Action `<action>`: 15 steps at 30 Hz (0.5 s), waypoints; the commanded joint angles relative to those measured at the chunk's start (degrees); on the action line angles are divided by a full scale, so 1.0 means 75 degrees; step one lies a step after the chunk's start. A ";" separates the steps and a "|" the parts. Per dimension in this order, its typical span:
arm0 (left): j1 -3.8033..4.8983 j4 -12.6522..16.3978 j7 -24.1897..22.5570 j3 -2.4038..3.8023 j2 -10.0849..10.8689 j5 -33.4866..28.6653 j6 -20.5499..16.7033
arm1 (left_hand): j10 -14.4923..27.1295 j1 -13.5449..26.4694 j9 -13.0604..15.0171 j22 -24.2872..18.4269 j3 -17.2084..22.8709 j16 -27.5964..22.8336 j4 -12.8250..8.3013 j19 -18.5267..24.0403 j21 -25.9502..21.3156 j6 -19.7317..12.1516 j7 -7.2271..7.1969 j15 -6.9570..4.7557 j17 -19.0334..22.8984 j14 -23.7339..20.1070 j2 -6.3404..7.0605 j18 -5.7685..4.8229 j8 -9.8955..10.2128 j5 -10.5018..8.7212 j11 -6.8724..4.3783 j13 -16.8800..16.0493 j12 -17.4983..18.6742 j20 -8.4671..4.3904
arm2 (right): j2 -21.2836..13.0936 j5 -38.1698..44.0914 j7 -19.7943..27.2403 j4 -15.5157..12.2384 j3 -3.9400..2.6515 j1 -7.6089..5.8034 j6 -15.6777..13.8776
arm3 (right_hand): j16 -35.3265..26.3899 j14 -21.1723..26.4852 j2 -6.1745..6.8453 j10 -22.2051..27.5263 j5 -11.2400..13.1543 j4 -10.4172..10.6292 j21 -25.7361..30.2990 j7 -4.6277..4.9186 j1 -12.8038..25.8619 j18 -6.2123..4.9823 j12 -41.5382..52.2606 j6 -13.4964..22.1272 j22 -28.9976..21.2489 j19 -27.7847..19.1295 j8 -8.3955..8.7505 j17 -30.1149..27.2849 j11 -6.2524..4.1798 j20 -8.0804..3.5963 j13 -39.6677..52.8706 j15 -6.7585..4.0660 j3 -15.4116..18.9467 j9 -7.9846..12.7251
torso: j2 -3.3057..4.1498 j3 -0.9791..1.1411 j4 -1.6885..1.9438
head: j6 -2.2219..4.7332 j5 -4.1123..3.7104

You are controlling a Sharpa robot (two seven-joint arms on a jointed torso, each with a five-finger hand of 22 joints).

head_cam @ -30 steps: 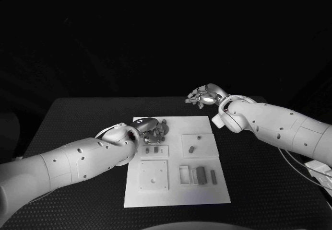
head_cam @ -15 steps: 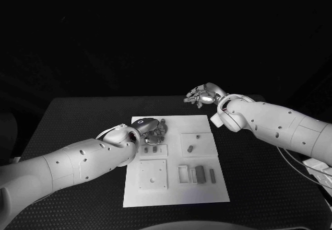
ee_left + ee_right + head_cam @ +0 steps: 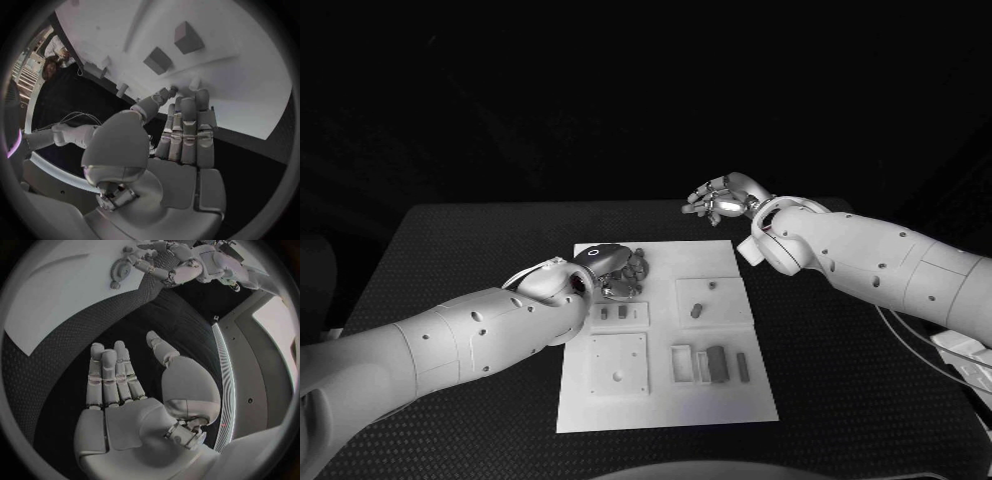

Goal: Assemble the parts on the task board

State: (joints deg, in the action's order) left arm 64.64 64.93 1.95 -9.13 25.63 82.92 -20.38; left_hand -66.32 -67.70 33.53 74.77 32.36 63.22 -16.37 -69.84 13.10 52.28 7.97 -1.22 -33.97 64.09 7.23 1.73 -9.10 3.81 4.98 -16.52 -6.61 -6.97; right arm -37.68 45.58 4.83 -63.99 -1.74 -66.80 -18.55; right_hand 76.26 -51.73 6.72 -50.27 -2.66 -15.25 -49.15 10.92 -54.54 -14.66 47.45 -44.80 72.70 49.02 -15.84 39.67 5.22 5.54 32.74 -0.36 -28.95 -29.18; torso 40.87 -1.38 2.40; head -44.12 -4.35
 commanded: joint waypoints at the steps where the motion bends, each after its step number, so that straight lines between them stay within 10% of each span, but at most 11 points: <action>1: -0.0015 -0.0049 0.0055 0.0005 -0.0049 0.0124 0.0224 | -0.0006 -0.0052 -0.0006 0.0026 0.0059 0.0037 0.0009 -0.0052 0.0036 0.0109 0.0048 0.0007 -0.0015 0.0047 -0.0040 0.0317 -0.0093 -0.0001 0.0041 0.0007 0.0043 0.0008 | 0.0013 0.0004 0.0085 -0.0013 -0.0004 0.0004 0.0054 | 0.0019 -0.0008 -0.0002 0.0048 -0.0027 0.0001 0.0041 0.0041 0.0035 -0.0045 0.0047 0.0002 0.0007 -0.0021 0.0043 -0.0008 -0.0015 0.0048 -0.0008 -0.0069 -0.0018 0.0009 | 0.0003 0.0003 -0.0006 | 0.0004 -0.0006; 15: -0.0185 -0.0226 0.0082 0.0009 -0.0189 0.0155 0.0560 | -0.0003 -0.0036 -0.0045 0.0120 0.0094 0.0099 0.0002 -0.0028 0.0026 0.0311 0.0081 0.0035 -0.0024 0.0001 -0.0113 0.0349 -0.0223 0.0037 0.0067 0.0018 0.0126 0.0045 | 0.0017 0.0004 0.0083 -0.0013 -0.0004 0.0003 0.0064 | 0.0020 -0.0008 -0.0006 0.0050 -0.0027 0.0001 0.0041 0.0042 0.0037 -0.0045 0.0053 0.0000 0.0008 -0.0021 0.0041 -0.0009 -0.0015 0.0050 -0.0013 -0.0068 -0.0018 0.0009 | -0.0003 -0.0006 0.0006 | -0.0031 -0.0035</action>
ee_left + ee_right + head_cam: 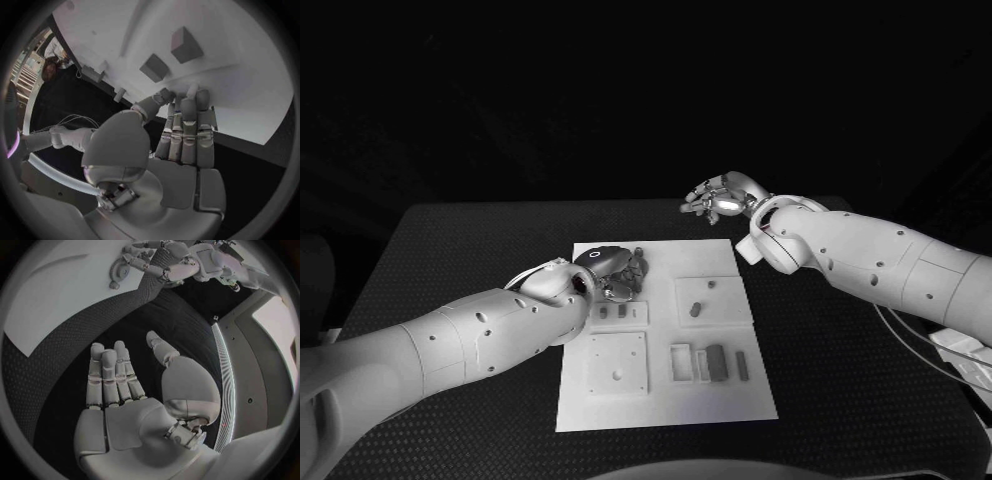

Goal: Assemble the parts on the task board

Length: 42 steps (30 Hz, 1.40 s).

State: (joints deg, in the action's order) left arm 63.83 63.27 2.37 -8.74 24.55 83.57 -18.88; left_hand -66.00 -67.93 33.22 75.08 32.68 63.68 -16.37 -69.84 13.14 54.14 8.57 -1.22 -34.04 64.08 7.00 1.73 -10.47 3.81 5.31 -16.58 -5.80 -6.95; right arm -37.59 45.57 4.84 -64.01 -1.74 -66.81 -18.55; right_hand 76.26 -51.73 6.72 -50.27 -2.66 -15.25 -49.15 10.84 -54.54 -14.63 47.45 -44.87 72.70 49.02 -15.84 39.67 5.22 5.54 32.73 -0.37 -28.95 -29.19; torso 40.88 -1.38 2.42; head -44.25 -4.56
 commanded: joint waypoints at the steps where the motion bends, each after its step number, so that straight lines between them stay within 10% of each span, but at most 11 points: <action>1: -0.0077 -0.0007 0.0022 -0.0042 -0.0045 0.0069 0.0365 | -0.0070 -0.0008 -0.0005 0.0089 0.0053 0.0051 0.0000 -0.0036 0.0026 0.0090 0.0002 0.0028 -0.0017 0.0007 -0.0089 0.0353 -0.0057 0.0038 0.0017 0.0020 0.0013 0.0039 | 0.0002 0.0005 0.0082 -0.0010 -0.0004 0.0003 0.0063 | 0.0020 -0.0007 -0.0006 0.0050 -0.0027 0.0001 0.0041 0.0053 0.0037 -0.0049 0.0053 0.0010 0.0009 -0.0020 0.0041 -0.0009 -0.0015 0.0049 -0.0011 -0.0068 -0.0018 0.0010 | -0.0004 -0.0007 0.0004 | -0.0013 -0.0007; 42: -0.0174 -0.0191 -0.0011 -0.0043 -0.0224 0.0275 0.0877 | -0.0556 -0.0172 -0.0114 0.0165 0.0337 0.0268 -0.0007 -0.0191 0.0175 0.0534 -0.0117 -0.0119 -0.0010 0.0159 -0.0403 0.0331 -0.0302 0.0145 -0.0136 -0.0044 -0.0006 -0.0079 | 0.0029 0.0005 0.0089 0.0004 -0.0004 0.0003 0.0069 | 0.0025 -0.0007 -0.0009 0.0055 -0.0027 0.0000 0.0044 0.0053 0.0041 -0.0049 0.0070 0.0010 0.0013 -0.0019 0.0039 -0.0010 -0.0014 0.0051 -0.0027 -0.0068 -0.0016 0.0011 | -0.0005 -0.0004 0.0008 | -0.0076 -0.0036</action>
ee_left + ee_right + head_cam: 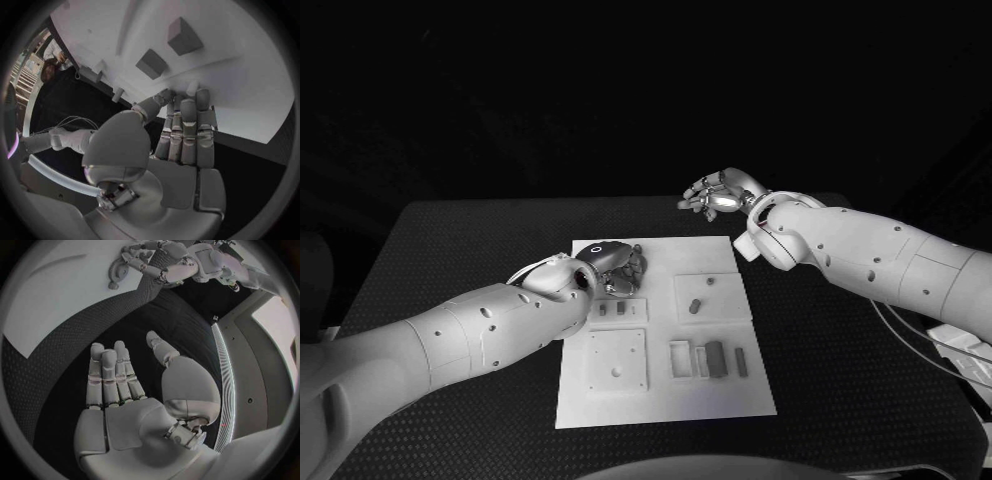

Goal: Assemble the parts on the task board

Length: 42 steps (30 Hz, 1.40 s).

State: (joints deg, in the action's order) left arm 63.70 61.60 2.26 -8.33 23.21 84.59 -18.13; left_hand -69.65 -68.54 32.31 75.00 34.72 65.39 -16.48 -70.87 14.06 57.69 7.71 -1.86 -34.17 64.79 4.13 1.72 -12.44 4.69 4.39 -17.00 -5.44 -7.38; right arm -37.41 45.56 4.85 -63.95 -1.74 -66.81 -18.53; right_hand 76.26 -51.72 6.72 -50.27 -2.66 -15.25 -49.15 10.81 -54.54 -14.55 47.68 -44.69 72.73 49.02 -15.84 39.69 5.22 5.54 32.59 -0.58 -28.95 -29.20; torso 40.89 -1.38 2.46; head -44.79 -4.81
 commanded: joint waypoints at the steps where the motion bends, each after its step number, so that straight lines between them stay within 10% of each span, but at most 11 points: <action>1: -0.0157 0.0023 0.0024 -0.0099 -0.0045 0.0148 0.0804 | -0.0091 -0.0106 0.0003 0.0178 0.0096 0.0051 0.0007 -0.0072 0.0068 0.0081 -0.0008 -0.0040 0.0009 0.0089 -0.0032 0.0332 -0.0050 0.0027 -0.0022 0.0011 -0.0050 -0.0030 | 0.0003 0.0006 0.0087 -0.0004 -0.0004 0.0003 0.0068 | 0.0024 -0.0008 -0.0009 0.0055 -0.0027 0.0000 0.0044 0.0056 0.0041 -0.0060 0.0040 -0.0014 0.0008 -0.0019 0.0039 -0.0012 -0.0014 0.0051 -0.0009 -0.0039 -0.0015 0.0013 | -0.0007 -0.0004 0.0002 | -0.0006 -0.0001; 34: -0.0157 0.0278 -0.0304 -0.0040 0.0240 -0.0610 -0.0358 | -0.0556 0.0185 -0.0057 0.0176 0.0300 0.0155 0.0091 -0.0300 0.0390 0.0383 -0.0129 -0.0178 0.0078 0.0435 -0.0199 0.0308 -0.0239 0.0008 -0.0159 0.0019 0.0077 -0.0181 | -0.0011 0.0006 0.0086 -0.0003 -0.0004 0.0003 0.0057 | 0.0027 -0.0008 -0.0011 0.0059 -0.0027 0.0005 0.0046 0.0057 0.0053 -0.0060 0.0052 -0.0013 0.0010 -0.0018 0.0037 -0.0013 -0.0014 0.0053 -0.0022 -0.0038 -0.0011 0.0014 | -0.0014 -0.0011 0.0012 | 0.0023 0.0033; 42: -0.0152 0.0519 -0.0266 0.0163 0.0437 -0.0888 -0.0308 | -0.0569 0.0198 -0.0060 0.0173 0.0314 0.0161 0.0093 -0.0314 0.0406 0.0385 -0.0134 -0.0184 0.0081 0.0452 -0.0215 0.0310 -0.0247 0.0042 -0.0165 0.0020 0.0094 -0.0190 | -0.0031 0.0004 0.0081 -0.0005 -0.0004 0.0003 0.0064 | 0.0027 -0.0007 -0.0013 0.0060 -0.0027 0.0006 0.0047 0.0057 0.0054 -0.0060 0.0054 -0.0013 0.0011 -0.0018 0.0037 -0.0013 -0.0014 0.0053 -0.0024 -0.0038 -0.0011 0.0014 | -0.0014 -0.0011 0.0009 | 0.0056 0.0052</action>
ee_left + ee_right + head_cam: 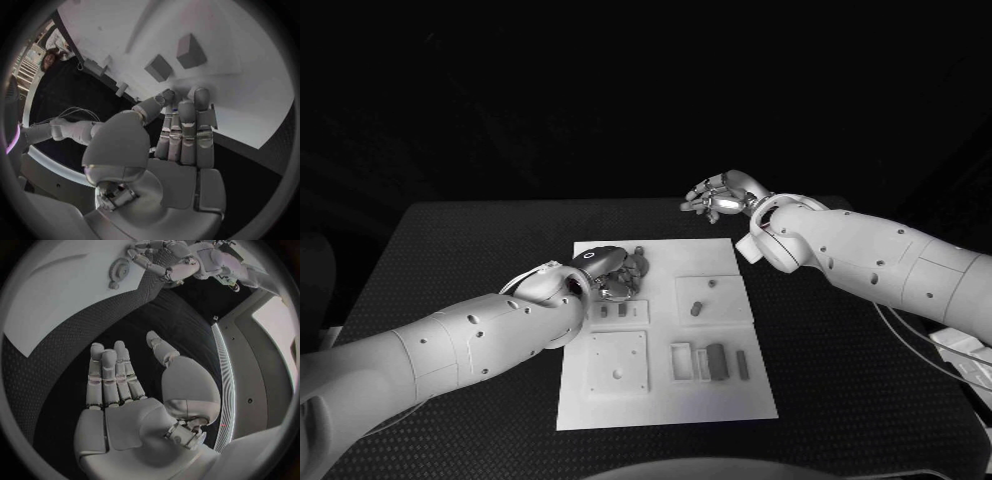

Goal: Assemble the parts on the task board

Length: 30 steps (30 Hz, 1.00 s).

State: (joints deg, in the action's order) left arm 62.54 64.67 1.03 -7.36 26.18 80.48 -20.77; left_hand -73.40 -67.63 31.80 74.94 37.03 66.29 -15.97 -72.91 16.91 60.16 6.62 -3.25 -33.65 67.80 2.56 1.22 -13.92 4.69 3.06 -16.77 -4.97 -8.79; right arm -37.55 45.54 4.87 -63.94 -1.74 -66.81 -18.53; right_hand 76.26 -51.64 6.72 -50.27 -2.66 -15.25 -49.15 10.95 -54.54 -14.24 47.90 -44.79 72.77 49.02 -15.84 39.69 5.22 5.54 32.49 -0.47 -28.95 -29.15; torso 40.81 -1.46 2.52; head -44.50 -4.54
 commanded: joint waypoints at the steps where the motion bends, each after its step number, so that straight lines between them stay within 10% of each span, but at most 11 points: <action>1: 0.0005 0.0134 -0.0098 0.0049 0.0062 -0.0347 0.0047 | -0.0073 0.0077 0.0008 0.0181 0.0007 0.0042 0.0024 -0.0044 0.0030 0.0058 0.0010 0.0000 0.0013 0.0054 -0.0005 0.0377 -0.0052 0.0045 0.0011 -0.0012 0.0032 -0.0004 | -0.0014 0.0007 0.0078 -0.0009 -0.0004 0.0003 0.0064 | 0.0028 -0.0019 -0.0013 0.0060 -0.0027 0.0006 0.0046 0.0039 0.0054 -0.0102 0.0024 0.0000 0.0006 -0.0018 0.0037 -0.0013 -0.0014 0.0053 -0.0011 -0.0054 -0.0011 0.0009 | -0.0006 0.0002 0.0002 | 0.0017 0.0015; 12: 0.0044 0.0488 -0.0061 0.0181 0.0365 -0.0446 0.0143 | -0.0118 0.0092 0.0011 0.0180 0.0016 0.0046 0.0019 -0.0057 0.0049 0.0084 -0.0003 -0.0013 0.0018 0.0070 -0.0013 0.0376 -0.0074 0.0061 -0.0003 -0.0019 0.0036 -0.0012 | -0.0040 0.0006 0.0076 -0.0022 -0.0004 0.0003 0.0060 | 0.0028 -0.0018 -0.0012 0.0060 -0.0027 0.0006 0.0047 0.0039 0.0055 -0.0102 0.0026 0.0000 0.0007 -0.0018 0.0037 -0.0013 -0.0014 0.0054 -0.0013 -0.0054 -0.0011 0.0009 | -0.0004 0.0003 0.0001 | 0.0025 0.0045; 30: 0.0199 0.0745 0.0087 0.0171 0.0872 0.0184 0.0799 | -0.0157 0.0065 0.0015 0.0179 0.0042 0.0032 -0.0011 -0.0037 0.0053 0.0114 -0.0021 -0.0021 0.0032 0.0064 -0.0024 0.0370 -0.0099 0.0064 -0.0013 -0.0027 0.0042 -0.0018 | -0.0080 0.0006 0.0074 -0.0027 -0.0004 0.0004 0.0062 | 0.0028 -0.0018 -0.0012 0.0061 -0.0027 0.0006 0.0047 0.0039 0.0055 -0.0102 0.0026 0.0000 0.0007 -0.0018 0.0037 -0.0013 -0.0014 0.0054 -0.0013 -0.0054 -0.0011 0.0009 | 0.0003 -0.0003 -0.0003 | -0.0005 0.0029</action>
State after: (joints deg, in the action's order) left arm 63.95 69.99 1.49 -6.11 32.69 80.14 -16.92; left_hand -74.17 -67.05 31.83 74.93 37.03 66.28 -15.99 -73.02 16.94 60.40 6.39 -3.36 -33.50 68.08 2.70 1.31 -14.31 4.92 3.01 -16.91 -4.98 -8.68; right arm -38.12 45.52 4.86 -64.07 -1.74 -66.81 -18.54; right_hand 76.26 -51.85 6.72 -50.27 -2.66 -15.25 -49.15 10.84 -54.54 -14.22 47.90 -44.87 72.74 49.02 -15.84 39.64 5.22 5.54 32.45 -0.49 -28.95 -29.16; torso 40.78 -1.44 2.52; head -44.52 -4.30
